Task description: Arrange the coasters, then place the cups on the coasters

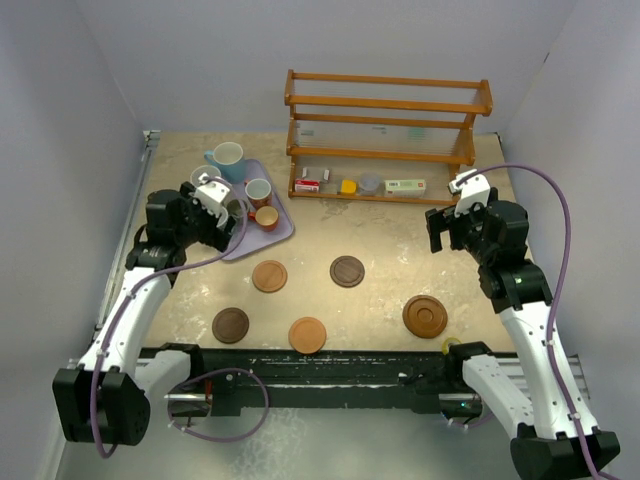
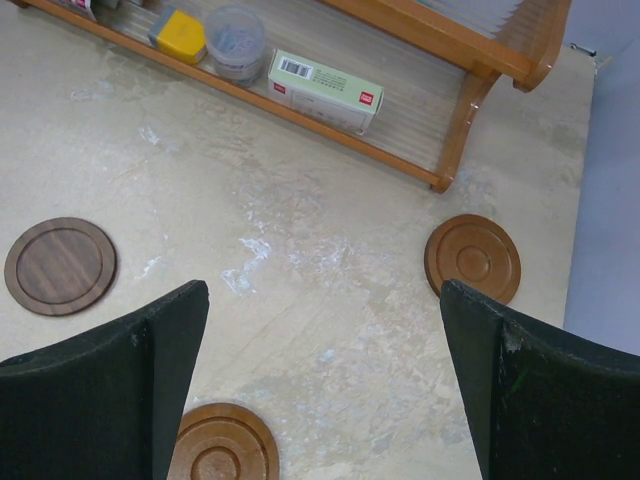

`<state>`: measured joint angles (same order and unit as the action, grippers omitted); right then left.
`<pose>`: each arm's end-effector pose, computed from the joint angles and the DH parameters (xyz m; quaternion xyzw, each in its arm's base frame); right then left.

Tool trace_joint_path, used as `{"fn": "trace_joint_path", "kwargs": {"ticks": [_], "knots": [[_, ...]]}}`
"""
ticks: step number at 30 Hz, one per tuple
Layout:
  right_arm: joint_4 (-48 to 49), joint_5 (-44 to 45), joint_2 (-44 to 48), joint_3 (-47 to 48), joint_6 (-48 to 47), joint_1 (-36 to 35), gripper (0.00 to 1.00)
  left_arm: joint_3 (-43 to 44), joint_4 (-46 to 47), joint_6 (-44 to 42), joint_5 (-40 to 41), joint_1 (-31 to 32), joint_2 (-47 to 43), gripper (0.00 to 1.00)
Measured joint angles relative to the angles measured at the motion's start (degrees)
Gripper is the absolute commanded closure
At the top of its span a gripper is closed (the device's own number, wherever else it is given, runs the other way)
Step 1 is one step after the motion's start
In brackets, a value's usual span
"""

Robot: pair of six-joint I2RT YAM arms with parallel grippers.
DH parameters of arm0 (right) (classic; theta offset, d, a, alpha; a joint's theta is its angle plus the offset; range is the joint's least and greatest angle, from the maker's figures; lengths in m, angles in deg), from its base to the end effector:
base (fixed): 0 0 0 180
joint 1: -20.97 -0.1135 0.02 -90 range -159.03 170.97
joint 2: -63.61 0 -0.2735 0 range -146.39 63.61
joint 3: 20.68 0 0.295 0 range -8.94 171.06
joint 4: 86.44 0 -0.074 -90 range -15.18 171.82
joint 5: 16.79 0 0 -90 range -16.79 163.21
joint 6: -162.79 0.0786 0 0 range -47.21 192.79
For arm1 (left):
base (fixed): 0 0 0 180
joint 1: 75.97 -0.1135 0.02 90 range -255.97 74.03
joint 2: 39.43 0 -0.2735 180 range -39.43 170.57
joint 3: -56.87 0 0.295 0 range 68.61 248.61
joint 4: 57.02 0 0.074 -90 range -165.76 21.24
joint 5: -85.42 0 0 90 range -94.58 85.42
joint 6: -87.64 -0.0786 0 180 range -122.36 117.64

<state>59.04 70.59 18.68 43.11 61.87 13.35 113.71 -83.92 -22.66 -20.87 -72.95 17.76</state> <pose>0.2497 0.0370 0.3608 -0.1420 0.7840 0.0008 0.6043 0.2981 -0.0378 0.2731 0.2431 0.8128 -0.0422 0.5277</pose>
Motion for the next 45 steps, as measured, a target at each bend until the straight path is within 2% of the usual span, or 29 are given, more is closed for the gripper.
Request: {"fn": "trace_joint_path", "kwargs": {"ticks": [14, 21, 28, 35, 38, 42, 45], "knots": [[0.11, -1.07, 0.04, -1.09, -1.11, 0.0, 0.0, 1.01, -7.43, -18.84, -7.54, 5.86, 15.41, 0.34], [0.13, -1.99, 0.11, -1.75, -1.2, 0.0, 0.0, 6.1, -10.51, -27.87, -8.39, 7.5, 25.51, 0.39], [0.04, -2.91, 0.04, -1.95, -1.33, 0.0, 0.0, 13.4, -16.46, -37.64, -8.46, 7.52, 35.76, 0.49], [0.04, -2.95, -0.09, -1.95, -1.57, -0.13, 0.0, 17.07, -21.14, -42.4, -8.48, 7.54, 42.25, 0.56], [0.04, -2.95, -0.11, -1.95, -1.7, -0.15, 0.0, 17.27, -22.16, -43.41, -8.33, 7.61, 43.67, 0.63], [0.02, -2.95, -0.24, -1.95, -1.79, -0.15, 0.0, 17.84, -22.53, -44.96, -7.21, 7.63, 44.26, 0.79], [-0.04, -2.95, -0.63, -1.95, -1.9, -0.15, 0.0, 17.92, -23.47, -45.66, -6.21, 7.69, 44.3, 0.88]]}}
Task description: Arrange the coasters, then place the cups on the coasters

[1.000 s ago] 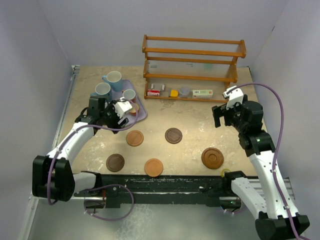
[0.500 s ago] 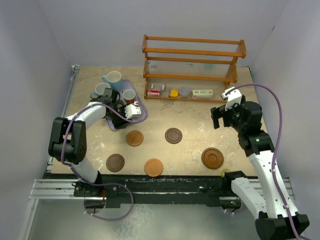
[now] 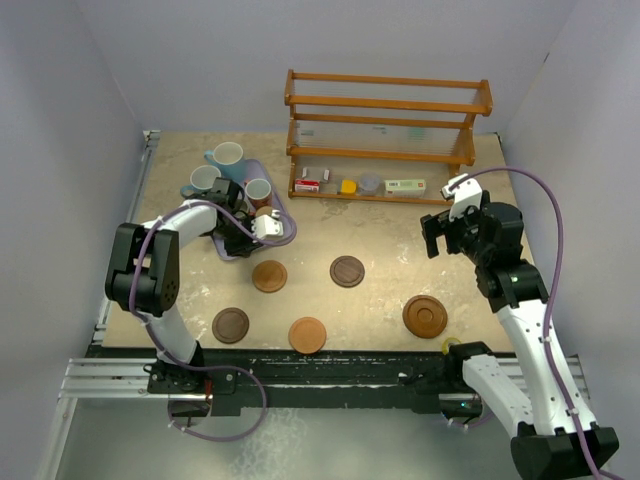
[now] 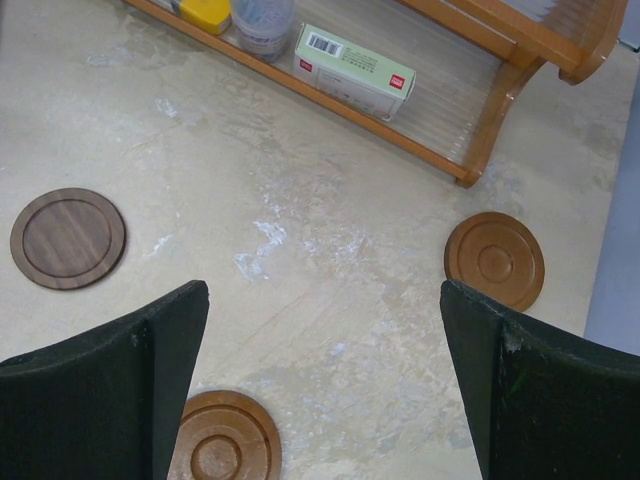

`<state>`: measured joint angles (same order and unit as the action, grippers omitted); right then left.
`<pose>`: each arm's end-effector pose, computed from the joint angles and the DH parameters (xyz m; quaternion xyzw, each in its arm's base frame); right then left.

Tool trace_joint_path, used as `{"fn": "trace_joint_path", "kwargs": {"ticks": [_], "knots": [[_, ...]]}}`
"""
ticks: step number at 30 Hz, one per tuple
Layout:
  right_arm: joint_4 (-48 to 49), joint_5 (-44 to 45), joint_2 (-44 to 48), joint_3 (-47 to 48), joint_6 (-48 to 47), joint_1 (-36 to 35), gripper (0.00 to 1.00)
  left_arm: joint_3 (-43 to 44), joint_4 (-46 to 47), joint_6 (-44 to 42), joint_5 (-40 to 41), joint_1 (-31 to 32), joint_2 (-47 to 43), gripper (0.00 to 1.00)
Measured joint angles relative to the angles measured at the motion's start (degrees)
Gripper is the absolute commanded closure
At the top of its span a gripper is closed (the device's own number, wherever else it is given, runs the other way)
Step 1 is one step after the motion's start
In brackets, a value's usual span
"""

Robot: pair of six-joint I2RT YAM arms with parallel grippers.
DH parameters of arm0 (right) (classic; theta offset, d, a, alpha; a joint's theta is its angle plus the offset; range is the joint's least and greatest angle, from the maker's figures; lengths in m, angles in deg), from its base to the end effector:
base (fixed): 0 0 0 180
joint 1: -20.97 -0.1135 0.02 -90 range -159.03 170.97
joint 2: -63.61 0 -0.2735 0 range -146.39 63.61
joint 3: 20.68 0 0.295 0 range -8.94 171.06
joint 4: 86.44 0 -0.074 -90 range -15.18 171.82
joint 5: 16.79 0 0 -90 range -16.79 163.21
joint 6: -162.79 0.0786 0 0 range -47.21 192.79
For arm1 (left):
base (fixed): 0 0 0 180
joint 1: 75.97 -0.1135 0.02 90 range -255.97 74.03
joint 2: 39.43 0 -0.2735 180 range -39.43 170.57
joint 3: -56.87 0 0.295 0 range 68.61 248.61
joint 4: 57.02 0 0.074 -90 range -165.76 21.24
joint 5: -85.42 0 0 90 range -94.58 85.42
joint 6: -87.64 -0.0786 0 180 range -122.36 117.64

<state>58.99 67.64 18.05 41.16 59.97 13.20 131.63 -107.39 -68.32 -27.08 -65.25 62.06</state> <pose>0.2528 0.0422 0.3437 -0.1727 0.7914 0.0136 0.5862 0.3586 -0.0985 0.1059 0.6217 0.7508 -0.1207 0.1875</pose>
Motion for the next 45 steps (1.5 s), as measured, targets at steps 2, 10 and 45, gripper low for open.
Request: {"fn": "trace_joint_path", "kwargs": {"ticks": [2, 10, 45], "knots": [[0.02, 0.0, -0.24, 0.0, -0.13, 0.0, 0.0, -0.33, -0.37, -0.87, 0.92, 0.2, -0.24, 0.92], [0.0, 0.0, -1.18, 0.0, -0.44, 0.0, 0.0, -5.7, 0.31, -7.06, 4.44, -1.68, -4.81, 0.97], [-0.02, -0.11, -3.23, -0.09, -0.96, -0.07, 0.0, -24.33, -2.89, -26.86, 16.24, -6.58, -24.2, 0.81]]}}
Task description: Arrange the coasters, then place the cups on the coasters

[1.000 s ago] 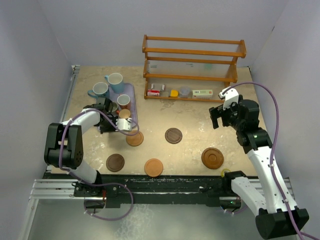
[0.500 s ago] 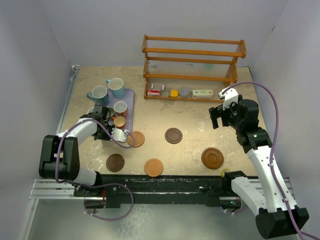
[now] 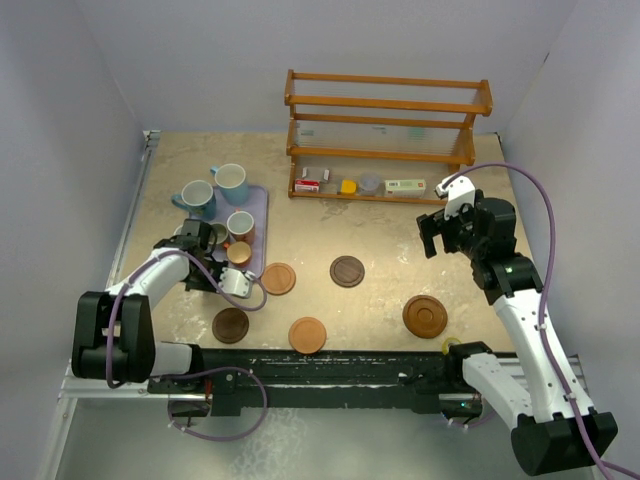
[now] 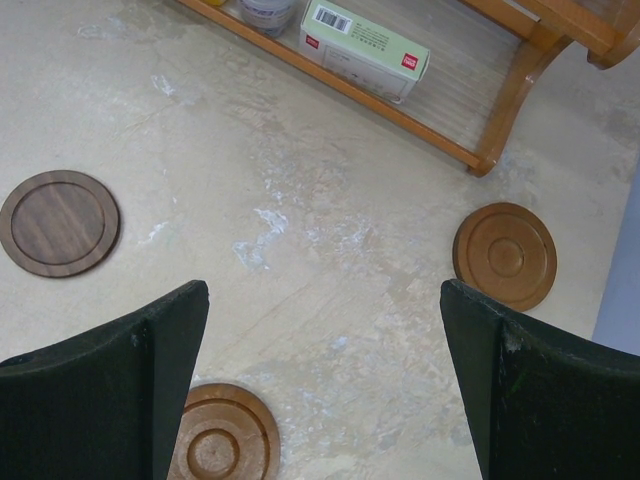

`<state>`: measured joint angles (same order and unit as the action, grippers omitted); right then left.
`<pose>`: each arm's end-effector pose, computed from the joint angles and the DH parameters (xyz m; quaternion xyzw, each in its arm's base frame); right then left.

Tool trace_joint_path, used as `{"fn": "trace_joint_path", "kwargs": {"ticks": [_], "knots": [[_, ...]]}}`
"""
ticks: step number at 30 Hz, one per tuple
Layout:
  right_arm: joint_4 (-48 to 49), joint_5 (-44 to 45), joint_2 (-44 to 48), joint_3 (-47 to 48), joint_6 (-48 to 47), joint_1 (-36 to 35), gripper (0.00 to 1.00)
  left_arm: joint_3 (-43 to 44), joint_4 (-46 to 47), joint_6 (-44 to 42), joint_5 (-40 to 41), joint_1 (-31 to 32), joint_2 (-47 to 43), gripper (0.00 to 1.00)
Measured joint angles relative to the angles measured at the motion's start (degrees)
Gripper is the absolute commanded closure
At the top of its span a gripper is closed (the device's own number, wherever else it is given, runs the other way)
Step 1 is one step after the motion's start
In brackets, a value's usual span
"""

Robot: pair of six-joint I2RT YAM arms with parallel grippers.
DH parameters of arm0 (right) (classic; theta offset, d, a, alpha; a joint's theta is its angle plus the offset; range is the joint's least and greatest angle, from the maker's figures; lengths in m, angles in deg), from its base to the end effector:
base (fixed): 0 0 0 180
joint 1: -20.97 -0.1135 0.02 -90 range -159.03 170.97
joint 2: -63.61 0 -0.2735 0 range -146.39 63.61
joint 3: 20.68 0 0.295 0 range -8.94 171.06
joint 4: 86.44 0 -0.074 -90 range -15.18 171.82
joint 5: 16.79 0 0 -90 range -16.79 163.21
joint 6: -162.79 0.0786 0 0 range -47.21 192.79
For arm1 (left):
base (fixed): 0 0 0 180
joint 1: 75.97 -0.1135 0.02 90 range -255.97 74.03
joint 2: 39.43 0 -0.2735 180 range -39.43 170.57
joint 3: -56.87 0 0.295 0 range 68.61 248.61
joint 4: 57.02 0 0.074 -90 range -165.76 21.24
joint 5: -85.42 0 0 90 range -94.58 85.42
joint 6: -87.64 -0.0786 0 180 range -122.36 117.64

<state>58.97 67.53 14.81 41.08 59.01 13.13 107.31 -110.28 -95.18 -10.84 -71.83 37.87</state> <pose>0.2653 0.0444 0.3293 -0.1823 0.8063 0.0119 0.5625 0.2479 -0.0265 0.0971 0.7479 0.6559 0.0212 0.0995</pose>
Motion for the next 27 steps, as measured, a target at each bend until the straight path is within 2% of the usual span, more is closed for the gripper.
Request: {"fn": "trace_joint_path", "kwargs": {"ticks": [7, 12, 20, 27], "knots": [[-0.02, -0.17, -0.31, -0.24, 0.0, 0.0, 0.0, -0.04, -3.67, 1.68, -2.78, 0.0, -4.72, 0.63], [0.0, -0.44, -0.39, -0.28, 0.0, 0.0, 0.0, 0.52, -7.48, 3.93, -5.64, 0.0, -9.84, 0.45], [-0.02, -0.55, -1.49, -0.28, -0.02, 0.0, 0.0, -0.02, -13.75, 6.8, -11.21, 1.81, -17.38, 0.37], [-0.04, -0.52, -1.44, -0.28, -0.26, 0.0, 0.0, -4.5, -12.39, 14.95, -11.63, 12.72, -18.21, 0.35]]}}
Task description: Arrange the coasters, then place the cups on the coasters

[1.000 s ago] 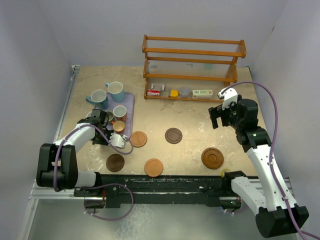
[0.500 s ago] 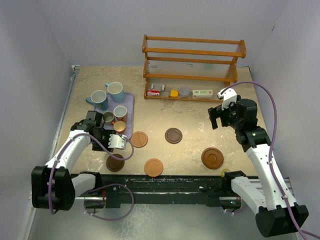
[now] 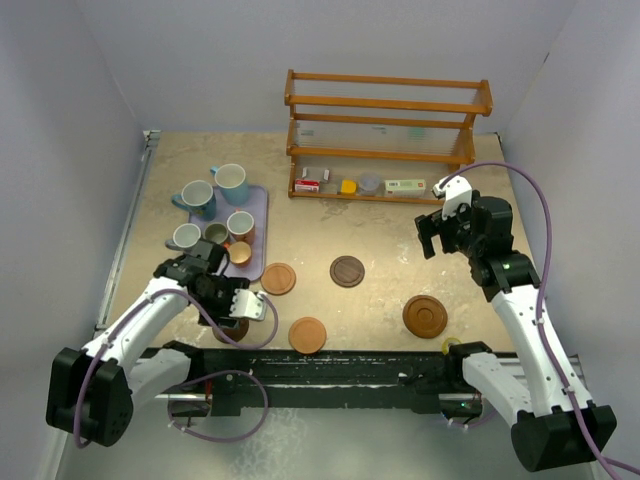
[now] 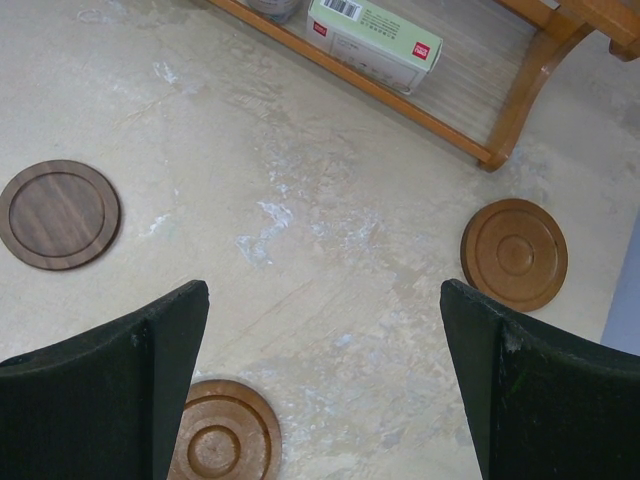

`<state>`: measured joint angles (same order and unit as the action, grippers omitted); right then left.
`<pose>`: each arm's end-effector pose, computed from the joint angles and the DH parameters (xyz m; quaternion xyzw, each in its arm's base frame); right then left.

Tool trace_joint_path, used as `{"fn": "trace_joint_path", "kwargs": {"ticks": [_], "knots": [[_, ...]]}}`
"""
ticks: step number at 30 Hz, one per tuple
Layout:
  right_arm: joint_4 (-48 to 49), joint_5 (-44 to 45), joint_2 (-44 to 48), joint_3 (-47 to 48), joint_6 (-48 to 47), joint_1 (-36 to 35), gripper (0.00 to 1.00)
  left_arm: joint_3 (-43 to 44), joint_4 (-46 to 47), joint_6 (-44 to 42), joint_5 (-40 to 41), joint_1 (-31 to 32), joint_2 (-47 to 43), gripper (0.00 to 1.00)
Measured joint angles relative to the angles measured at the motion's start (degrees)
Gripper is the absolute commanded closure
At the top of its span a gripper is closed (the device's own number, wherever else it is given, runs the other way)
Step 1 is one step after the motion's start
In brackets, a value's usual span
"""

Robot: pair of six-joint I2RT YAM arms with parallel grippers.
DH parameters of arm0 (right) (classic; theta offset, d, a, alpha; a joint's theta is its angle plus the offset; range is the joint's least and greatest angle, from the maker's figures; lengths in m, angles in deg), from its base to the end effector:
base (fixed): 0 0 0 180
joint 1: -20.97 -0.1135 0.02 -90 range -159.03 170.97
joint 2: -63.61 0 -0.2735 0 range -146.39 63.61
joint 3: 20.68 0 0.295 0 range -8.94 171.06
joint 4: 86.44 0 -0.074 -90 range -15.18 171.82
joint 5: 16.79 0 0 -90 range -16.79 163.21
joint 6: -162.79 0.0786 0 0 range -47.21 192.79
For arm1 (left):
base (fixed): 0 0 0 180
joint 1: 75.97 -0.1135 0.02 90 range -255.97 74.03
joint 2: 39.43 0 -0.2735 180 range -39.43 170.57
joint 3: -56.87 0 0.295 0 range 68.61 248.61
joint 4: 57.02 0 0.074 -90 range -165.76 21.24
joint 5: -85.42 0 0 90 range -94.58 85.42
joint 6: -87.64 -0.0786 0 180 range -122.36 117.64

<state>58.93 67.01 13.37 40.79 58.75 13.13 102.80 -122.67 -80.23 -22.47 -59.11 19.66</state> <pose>0.2703 0.0458 0.3208 -0.1875 0.8138 0.0155 0.5499 0.1802 -0.0798 0.1350 0.7335 0.6547 -0.0844 0.1615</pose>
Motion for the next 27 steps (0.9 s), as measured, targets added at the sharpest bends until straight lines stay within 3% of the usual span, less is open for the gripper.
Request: {"fn": "trace_joint_path", "kwargs": {"ticks": [27], "knots": [[0.02, 0.22, 0.17, -0.39, -0.85, 0.0, 0.0, 2.19, 18.97, 17.33, 1.4, 16.68, 13.68, 0.36]]}}
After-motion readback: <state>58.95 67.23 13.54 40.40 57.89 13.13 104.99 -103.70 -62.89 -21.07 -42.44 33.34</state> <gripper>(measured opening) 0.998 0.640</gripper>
